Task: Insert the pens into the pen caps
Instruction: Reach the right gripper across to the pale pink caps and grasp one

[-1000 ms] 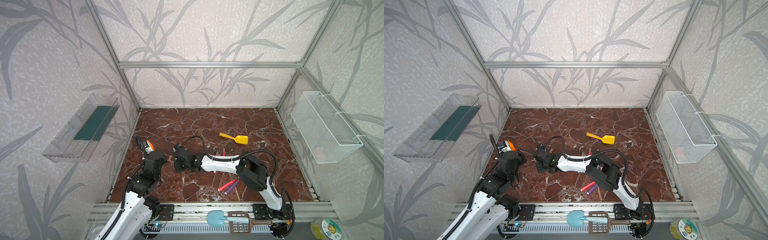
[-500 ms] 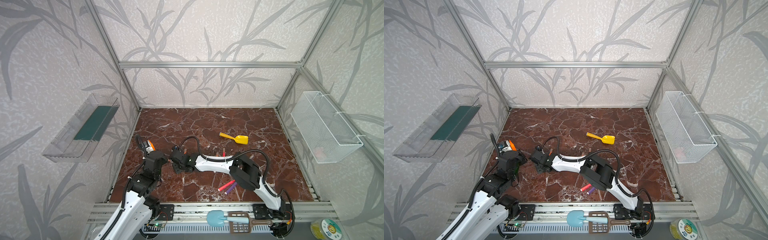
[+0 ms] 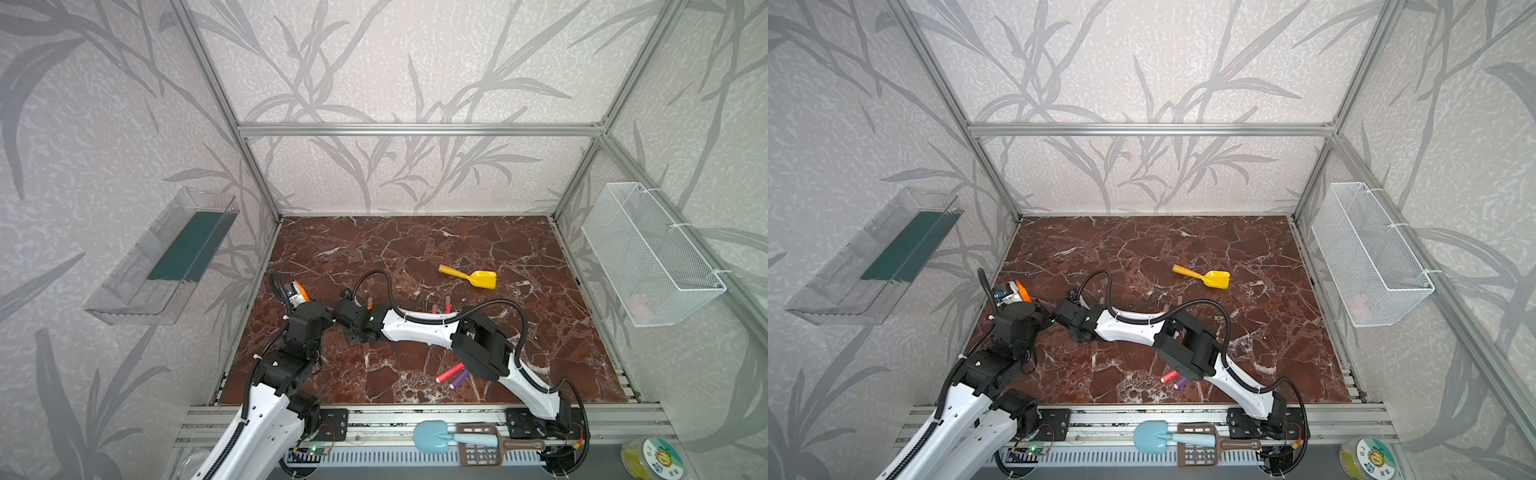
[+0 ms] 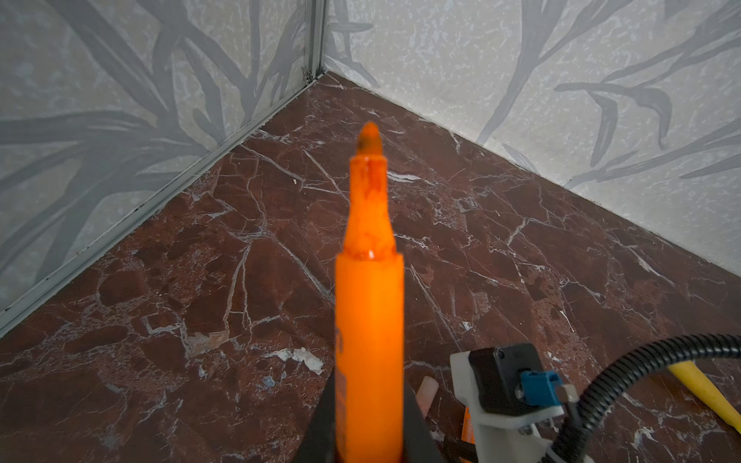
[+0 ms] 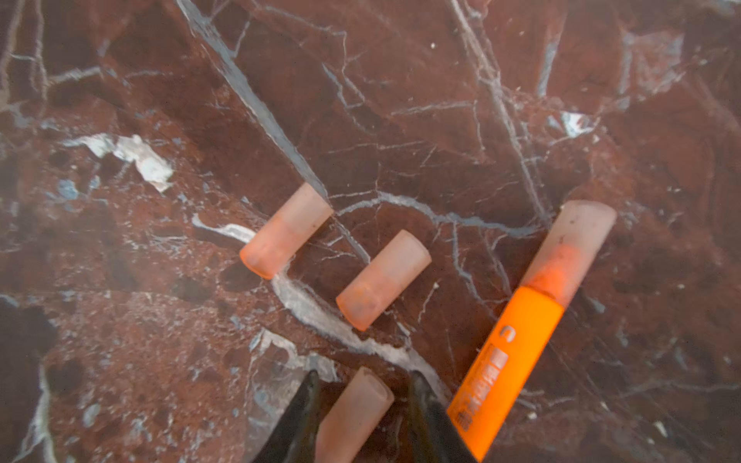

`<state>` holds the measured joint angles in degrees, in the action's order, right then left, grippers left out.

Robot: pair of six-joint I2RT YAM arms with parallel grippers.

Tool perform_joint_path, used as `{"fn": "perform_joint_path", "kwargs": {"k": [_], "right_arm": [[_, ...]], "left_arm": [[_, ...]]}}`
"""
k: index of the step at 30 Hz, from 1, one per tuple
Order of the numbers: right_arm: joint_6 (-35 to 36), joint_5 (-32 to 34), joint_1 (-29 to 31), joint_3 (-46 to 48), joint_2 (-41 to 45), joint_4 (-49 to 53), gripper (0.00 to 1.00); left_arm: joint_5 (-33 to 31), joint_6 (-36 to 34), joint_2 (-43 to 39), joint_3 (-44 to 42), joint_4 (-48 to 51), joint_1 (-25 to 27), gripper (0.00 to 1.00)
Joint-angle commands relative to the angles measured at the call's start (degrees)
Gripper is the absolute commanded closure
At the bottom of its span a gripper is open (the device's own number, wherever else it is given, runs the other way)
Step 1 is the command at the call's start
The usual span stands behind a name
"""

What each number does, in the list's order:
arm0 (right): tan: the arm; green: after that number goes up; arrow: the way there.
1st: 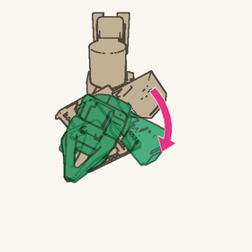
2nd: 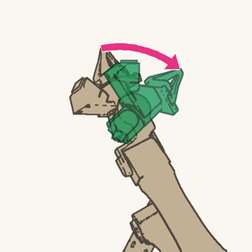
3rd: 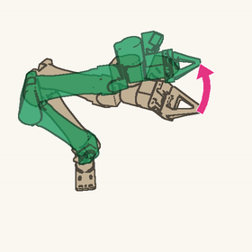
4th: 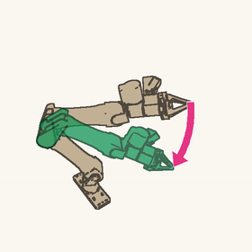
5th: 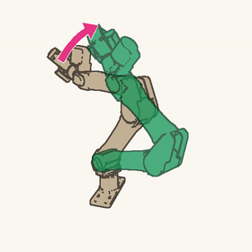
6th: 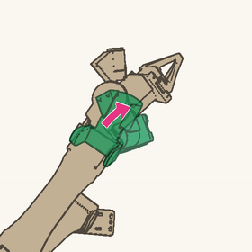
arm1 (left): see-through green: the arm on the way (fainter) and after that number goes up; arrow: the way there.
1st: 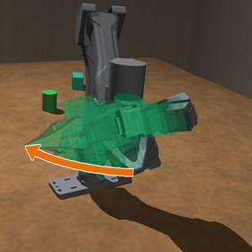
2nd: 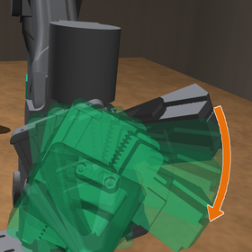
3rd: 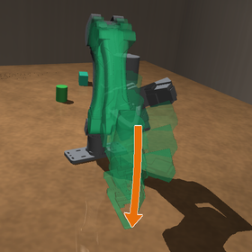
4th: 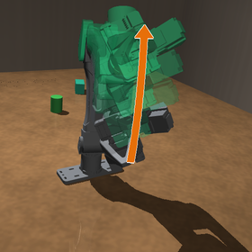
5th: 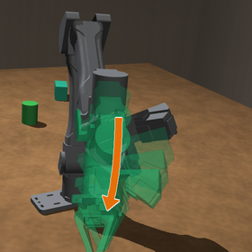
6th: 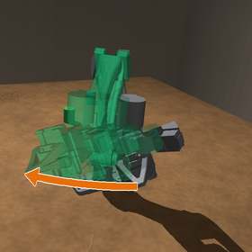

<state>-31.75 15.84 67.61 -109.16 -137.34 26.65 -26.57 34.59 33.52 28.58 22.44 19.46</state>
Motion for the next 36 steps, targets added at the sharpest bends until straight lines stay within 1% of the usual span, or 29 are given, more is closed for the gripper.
{"fn": "perform_joint_path", "kwargs": {"k": [1, 4, 5, 18, 22, 26, 31, 33, 36], "right_arm": [[0.4, 2.2, 1.4, -1.2, -1.1, 3.5, 0.65], [-0.2, 2.9, 1.6, -0.9, -0.9, 4.1, 0.71], [-0.2, 3.1, 1.7, -0.5, -0.7, 3.8, 0.72], [-0.8, 2.9, 1.7, -0.5, -1.5, 3.2, 0.73], [-1.5, 2.3, 1.7, 3.2, 0.8, 0.0, 0.75], [-2.2, 1.9, 1.7, 7.2, 3.9, -3.7, 0.79], [-2.7, 5.2, 1.4, 11.3, 6.3, -7.5, 0.79], [-2.8, 6.5, 0.8, 11.7, 6.6, -7.2, 0.79], [-2.8, 6.0, -1.2, 11.6, 6.4, -7.6, 0.79]], "left_arm": [[-0.4, 1.3, -0.6, -0.1, -0.2, -0.1, 1.00], [-0.5, 1.4, -1.2, -0.2, 0.0, 0.0, 1.00], [-0.5, 1.4, -1.4, -0.3, 0.0, -0.1, 1.00], [-0.4, 1.4, -1.4, -0.2, 0.0, 0.0, 1.00], [-0.2, 1.4, -1.4, -0.2, -0.1, -0.1, 1.00], [0.2, 1.3, -1.5, -0.2, -0.2, -0.1, 1.00], [0.3, 1.3, -1.6, -0.2, -0.1, -0.1, 1.00], [0.3, 1.3, -1.6, -0.2, -0.1, -0.1, 1.00], [0.5, 1.3, -1.6, -0.1, -0.2, -0.1, 1.00]]}}
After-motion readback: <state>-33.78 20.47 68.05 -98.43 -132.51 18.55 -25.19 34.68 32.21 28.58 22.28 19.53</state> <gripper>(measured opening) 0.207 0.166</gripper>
